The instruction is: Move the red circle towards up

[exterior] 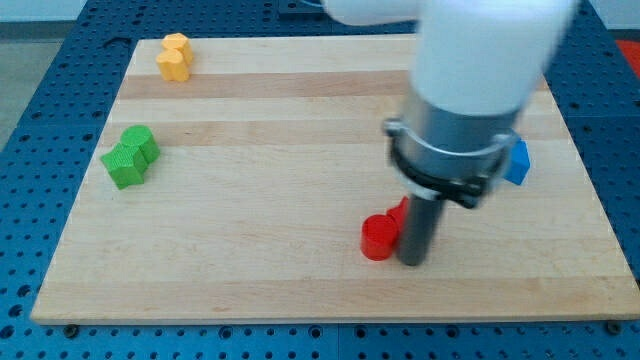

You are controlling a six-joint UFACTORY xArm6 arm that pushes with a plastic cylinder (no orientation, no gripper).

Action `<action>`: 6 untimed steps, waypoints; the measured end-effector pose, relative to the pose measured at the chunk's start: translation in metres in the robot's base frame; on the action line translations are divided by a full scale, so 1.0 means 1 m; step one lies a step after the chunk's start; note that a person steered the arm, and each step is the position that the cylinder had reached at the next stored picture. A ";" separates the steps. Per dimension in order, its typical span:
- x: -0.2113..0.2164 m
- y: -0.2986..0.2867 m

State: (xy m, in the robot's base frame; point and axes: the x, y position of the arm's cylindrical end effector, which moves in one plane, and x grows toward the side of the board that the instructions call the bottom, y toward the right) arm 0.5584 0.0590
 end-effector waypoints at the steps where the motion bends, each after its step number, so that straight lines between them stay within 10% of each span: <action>1: -0.004 -0.016; 3: 0.024 -0.031; 6: -0.042 -0.060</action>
